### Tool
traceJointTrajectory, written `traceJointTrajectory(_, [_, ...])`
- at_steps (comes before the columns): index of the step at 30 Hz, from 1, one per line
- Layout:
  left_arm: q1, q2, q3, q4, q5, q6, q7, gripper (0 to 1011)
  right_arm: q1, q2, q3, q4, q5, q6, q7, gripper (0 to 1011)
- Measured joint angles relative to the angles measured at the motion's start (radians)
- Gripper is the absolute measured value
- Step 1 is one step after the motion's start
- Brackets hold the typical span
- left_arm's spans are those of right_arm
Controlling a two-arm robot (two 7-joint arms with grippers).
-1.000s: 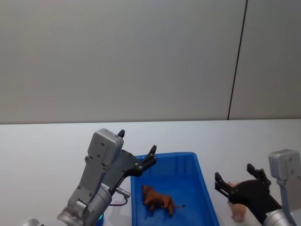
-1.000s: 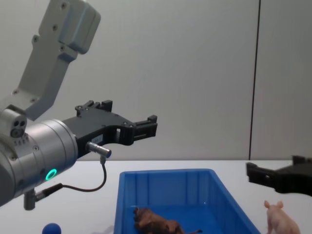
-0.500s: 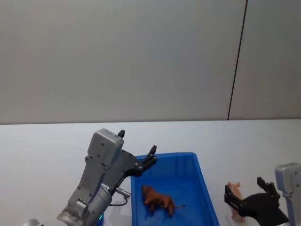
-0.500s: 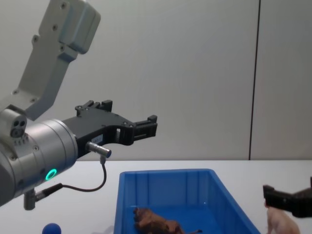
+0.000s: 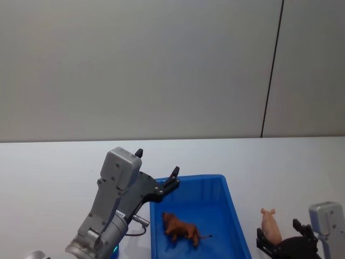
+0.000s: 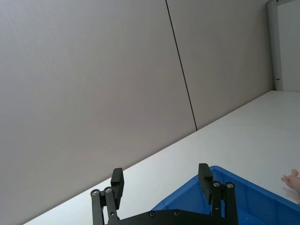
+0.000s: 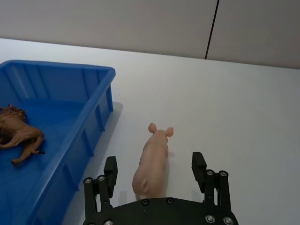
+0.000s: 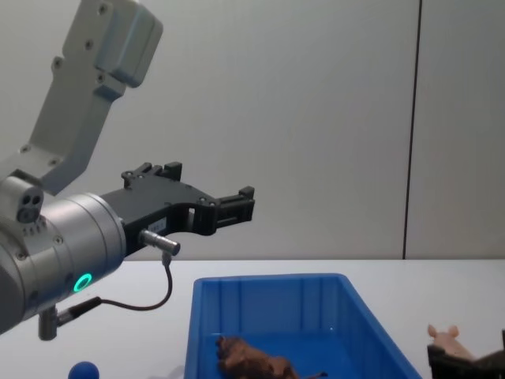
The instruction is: Pick up the two dolls from the table and place them into the box.
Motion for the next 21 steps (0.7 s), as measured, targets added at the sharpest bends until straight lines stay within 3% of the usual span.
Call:
traceJointTrajectory(9, [0.0, 0.0, 0.0, 0.0, 0.0, 0.0, 0.0, 1001, 0.013, -0.013, -0.005, 0.051, -0.021, -0.013, 0.007, 817])
traceJointTrajectory(12, [0.0, 0.0, 0.0, 0.0, 0.0, 0.0, 0.0, 1001, 0.017, -0.017, -0.007, 0.063, -0.026, -0.017, 0.008, 688])
traceJointTrajectory(21, [0.0, 0.0, 0.0, 0.0, 0.0, 0.0, 0.0, 1001, 0.025, -0.025, -0.009, 0.085, -0.049, -0.033, 0.004, 429])
